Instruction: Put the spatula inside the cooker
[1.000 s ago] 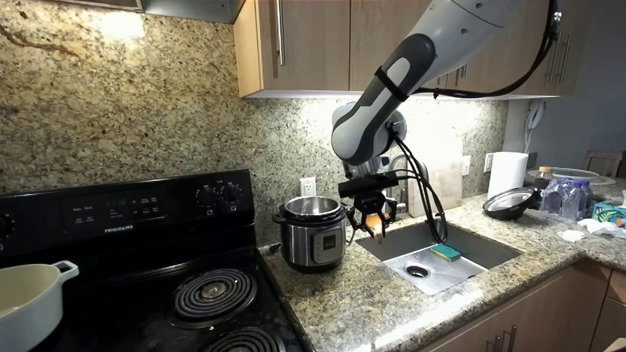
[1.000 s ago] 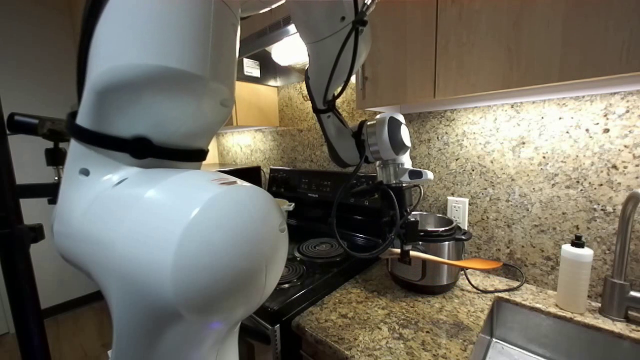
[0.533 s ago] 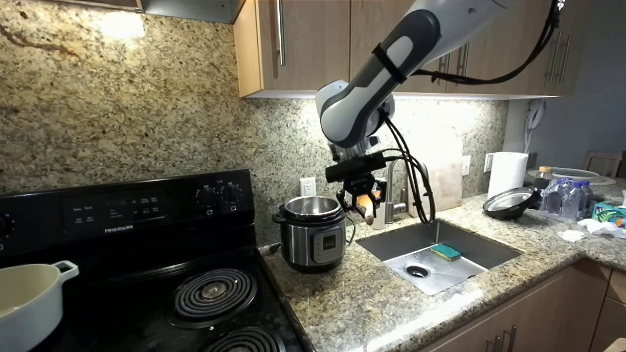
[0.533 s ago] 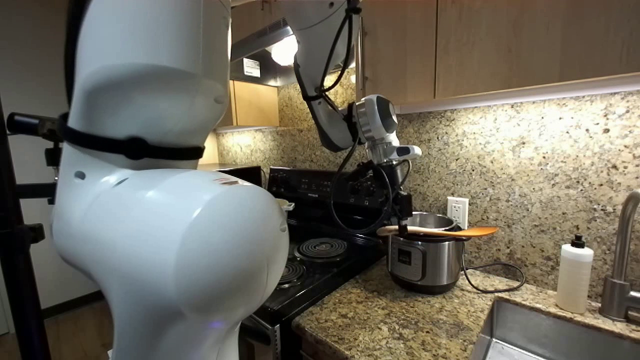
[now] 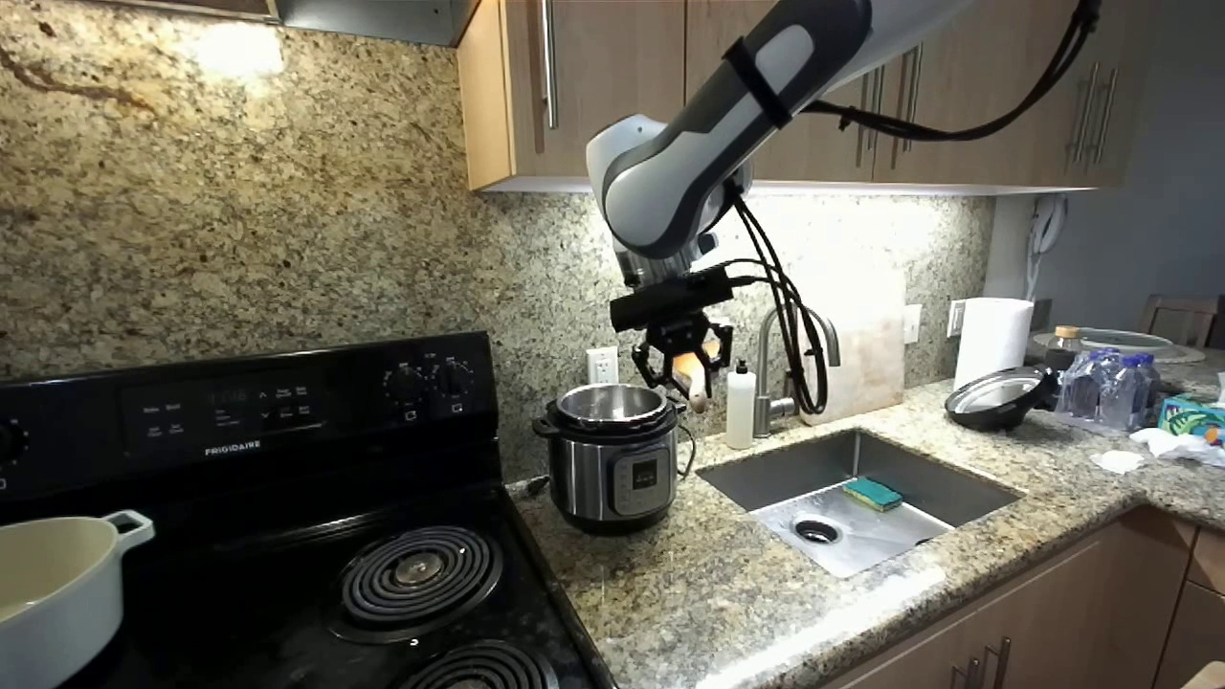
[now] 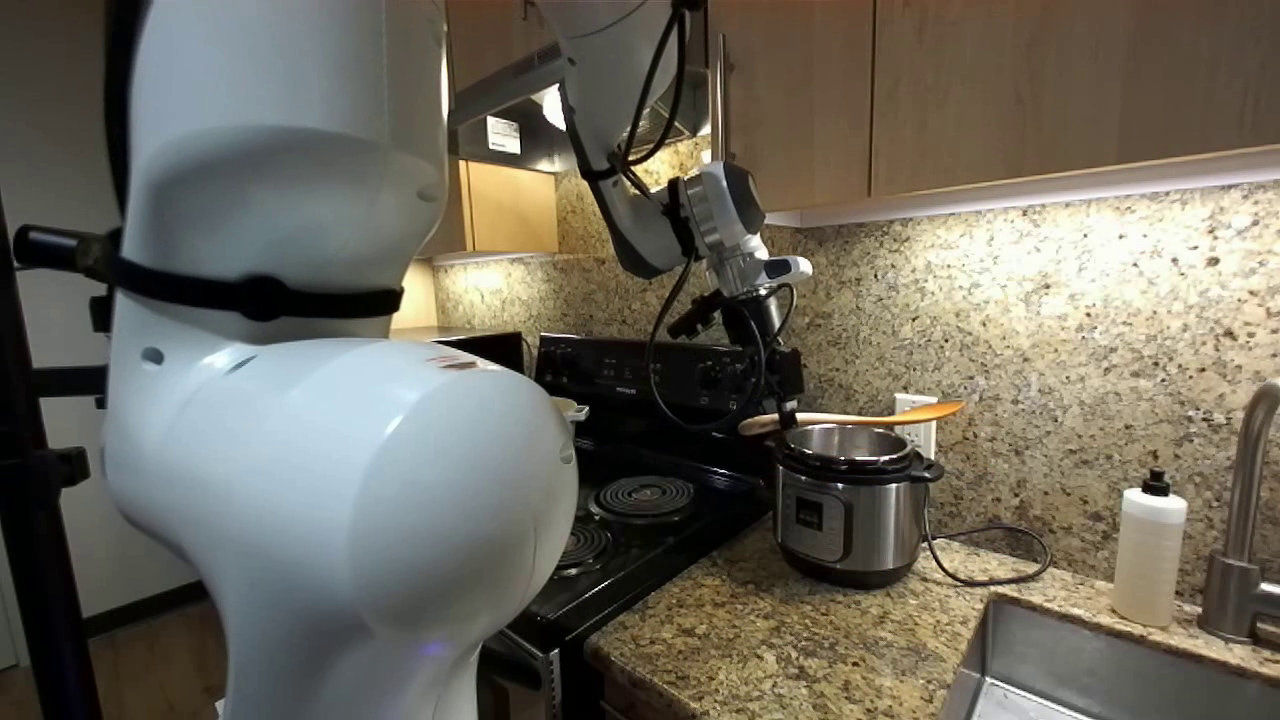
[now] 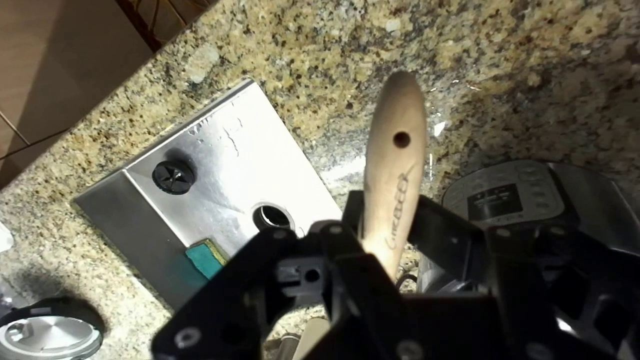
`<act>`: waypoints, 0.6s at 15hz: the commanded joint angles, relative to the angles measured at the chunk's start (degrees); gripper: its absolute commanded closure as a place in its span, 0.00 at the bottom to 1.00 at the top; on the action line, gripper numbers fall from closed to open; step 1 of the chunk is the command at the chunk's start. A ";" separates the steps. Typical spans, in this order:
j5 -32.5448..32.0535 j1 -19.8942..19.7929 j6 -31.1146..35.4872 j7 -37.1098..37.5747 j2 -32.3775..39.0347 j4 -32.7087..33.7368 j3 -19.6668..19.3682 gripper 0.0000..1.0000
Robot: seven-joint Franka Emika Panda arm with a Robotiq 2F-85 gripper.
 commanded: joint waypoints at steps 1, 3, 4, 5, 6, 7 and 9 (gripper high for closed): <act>0.91 0.14 -1.48 -3.82 -0.19 1.48 2.03 0.92; 2.35 0.00 0.56 -8.19 0.49 1.30 2.96 0.91; 3.02 0.01 1.02 -10.16 0.70 1.44 3.37 0.91; 4.00 0.02 1.41 -12.57 1.05 1.68 3.77 0.91; 4.99 0.07 1.67 -15.04 1.54 2.04 4.15 0.91; 6.14 0.08 1.96 -17.58 2.12 2.33 4.41 0.91; 8.96 0.05 1.56 -22.74 3.47 3.14 4.71 0.91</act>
